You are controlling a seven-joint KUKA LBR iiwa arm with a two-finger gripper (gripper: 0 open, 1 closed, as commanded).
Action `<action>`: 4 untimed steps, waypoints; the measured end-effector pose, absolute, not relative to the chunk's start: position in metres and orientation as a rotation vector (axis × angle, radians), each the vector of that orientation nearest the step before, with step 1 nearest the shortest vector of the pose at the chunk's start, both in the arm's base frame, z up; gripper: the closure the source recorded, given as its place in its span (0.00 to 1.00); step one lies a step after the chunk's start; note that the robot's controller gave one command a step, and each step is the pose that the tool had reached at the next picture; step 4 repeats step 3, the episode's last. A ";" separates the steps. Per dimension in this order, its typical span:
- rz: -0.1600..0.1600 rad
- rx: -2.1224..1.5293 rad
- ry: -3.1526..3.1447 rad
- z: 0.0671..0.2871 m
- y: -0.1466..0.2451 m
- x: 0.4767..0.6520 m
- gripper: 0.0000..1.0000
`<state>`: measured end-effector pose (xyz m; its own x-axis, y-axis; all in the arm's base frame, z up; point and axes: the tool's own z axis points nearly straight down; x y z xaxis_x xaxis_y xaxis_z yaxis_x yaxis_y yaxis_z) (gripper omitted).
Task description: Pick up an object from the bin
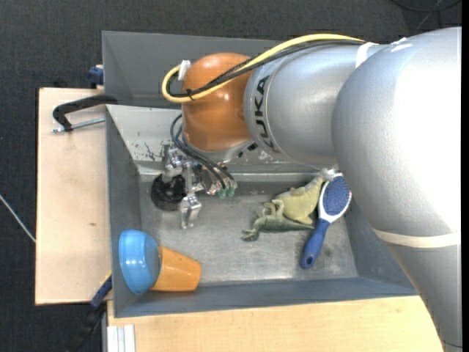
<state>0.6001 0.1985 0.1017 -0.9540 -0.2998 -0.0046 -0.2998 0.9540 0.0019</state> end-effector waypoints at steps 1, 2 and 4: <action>0.005 -0.475 3.101 0.102 0.199 0.600 1.00; 0.006 -0.422 3.098 0.188 0.199 0.604 1.00; 0.003 -0.883 3.002 0.251 0.210 0.601 1.00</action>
Offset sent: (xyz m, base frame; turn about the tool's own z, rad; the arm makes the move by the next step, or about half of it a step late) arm 0.0000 0.0000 0.0000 0.0000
